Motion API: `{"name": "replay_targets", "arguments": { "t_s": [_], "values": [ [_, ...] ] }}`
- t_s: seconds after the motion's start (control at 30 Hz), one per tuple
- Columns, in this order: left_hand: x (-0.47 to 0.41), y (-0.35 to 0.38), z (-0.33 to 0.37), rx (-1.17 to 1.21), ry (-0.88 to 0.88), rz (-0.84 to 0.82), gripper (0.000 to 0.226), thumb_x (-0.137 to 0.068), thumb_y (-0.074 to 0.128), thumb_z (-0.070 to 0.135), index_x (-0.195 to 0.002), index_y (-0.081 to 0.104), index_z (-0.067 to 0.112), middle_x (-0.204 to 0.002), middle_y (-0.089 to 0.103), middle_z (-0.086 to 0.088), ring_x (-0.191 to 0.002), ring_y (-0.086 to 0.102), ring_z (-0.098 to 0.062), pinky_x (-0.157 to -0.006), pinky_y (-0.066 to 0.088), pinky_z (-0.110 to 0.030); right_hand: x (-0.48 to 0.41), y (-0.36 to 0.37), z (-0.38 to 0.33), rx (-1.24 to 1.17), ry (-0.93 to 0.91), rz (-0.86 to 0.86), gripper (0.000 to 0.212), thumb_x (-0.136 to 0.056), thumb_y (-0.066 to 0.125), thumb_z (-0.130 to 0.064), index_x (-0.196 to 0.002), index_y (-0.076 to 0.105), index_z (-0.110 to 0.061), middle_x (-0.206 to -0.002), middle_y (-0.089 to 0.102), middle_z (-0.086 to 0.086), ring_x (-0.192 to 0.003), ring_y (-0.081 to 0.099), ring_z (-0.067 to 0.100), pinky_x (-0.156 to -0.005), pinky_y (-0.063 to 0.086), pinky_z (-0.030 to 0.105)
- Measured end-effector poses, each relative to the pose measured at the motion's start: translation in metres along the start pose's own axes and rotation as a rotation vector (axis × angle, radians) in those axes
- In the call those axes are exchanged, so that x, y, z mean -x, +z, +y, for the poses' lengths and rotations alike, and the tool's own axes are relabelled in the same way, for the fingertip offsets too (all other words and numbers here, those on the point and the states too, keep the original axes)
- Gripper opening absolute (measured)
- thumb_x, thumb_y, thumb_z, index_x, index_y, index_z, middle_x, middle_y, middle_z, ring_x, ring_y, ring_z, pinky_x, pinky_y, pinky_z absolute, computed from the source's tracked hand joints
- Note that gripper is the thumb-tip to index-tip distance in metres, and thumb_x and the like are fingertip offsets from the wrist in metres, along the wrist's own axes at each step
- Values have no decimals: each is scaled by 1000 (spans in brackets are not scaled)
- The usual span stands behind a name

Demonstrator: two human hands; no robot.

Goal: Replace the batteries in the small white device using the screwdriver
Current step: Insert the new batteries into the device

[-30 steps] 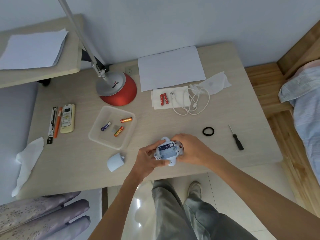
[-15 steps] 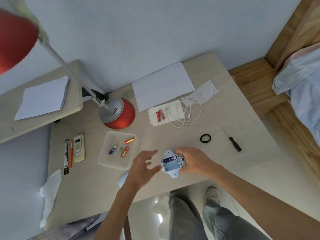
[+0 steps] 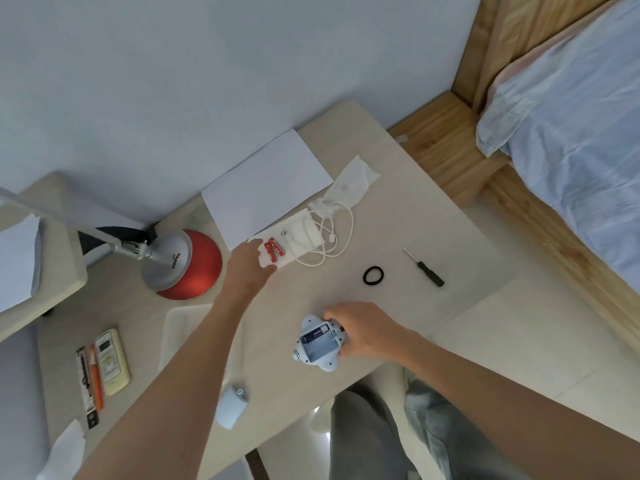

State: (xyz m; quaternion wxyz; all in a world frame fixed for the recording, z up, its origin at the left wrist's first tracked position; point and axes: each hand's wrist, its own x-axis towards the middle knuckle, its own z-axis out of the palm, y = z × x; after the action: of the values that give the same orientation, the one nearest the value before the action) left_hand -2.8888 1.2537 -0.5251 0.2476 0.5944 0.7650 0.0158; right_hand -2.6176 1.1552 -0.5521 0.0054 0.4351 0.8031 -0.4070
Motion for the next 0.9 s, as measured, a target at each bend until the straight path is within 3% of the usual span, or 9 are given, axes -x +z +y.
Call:
{"name": "replay_targets", "arguments": {
  "t_s": [0.2, 0.37, 0.5, 0.7, 0.9],
  "values": [
    [-20, 11, -3, 16, -40, 0, 56, -84, 88, 29, -130, 67, 6, -121, 67, -18, -112, 66, -35, -99, 54, -49, -2, 2, 0, 9, -18, 9, 32, -77, 76, -27, -99, 54, -25, -85, 61, -6, -73, 59, 17, -63, 43, 29],
    [-23, 10, -4, 38, -18, 25, 57, -84, 88, 36, -131, 65, 14, -113, 67, -13, -106, 66, -30, -95, 55, -49, -4, 4, 1, 16, -27, 15, 34, -75, 77, -28, -97, 51, -28, -81, 56, -10, -69, 54, 13, -60, 36, 27],
    [-21, 8, -4, 14, -14, 45, 45, -81, 89, 38, -112, 71, 11, -101, 73, -10, -96, 70, -28, -85, 58, -47, -6, 4, 4, 16, -26, 13, 35, -74, 77, -30, -97, 51, -29, -81, 56, -10, -69, 55, 13, -57, 35, 25],
    [1, 0, -16, 135, -135, 99, 48, -74, 86, 21, -118, 68, 18, -87, 79, 3, -88, 71, -12, -72, 49, -24, -6, 4, 5, 41, -43, 19, 38, -73, 80, -33, -101, 55, -27, -85, 61, -8, -72, 58, 15, -60, 41, 28],
    [56, -21, -23, 347, -110, 137, 48, -73, 84, 6, -111, 68, 31, -84, 77, 3, -77, 77, -13, -73, 67, -35, -8, -1, 3, 64, -32, -8, 38, -73, 79, -35, -102, 55, -27, -87, 63, -6, -76, 60, 19, -68, 52, 36]
  ]
}}
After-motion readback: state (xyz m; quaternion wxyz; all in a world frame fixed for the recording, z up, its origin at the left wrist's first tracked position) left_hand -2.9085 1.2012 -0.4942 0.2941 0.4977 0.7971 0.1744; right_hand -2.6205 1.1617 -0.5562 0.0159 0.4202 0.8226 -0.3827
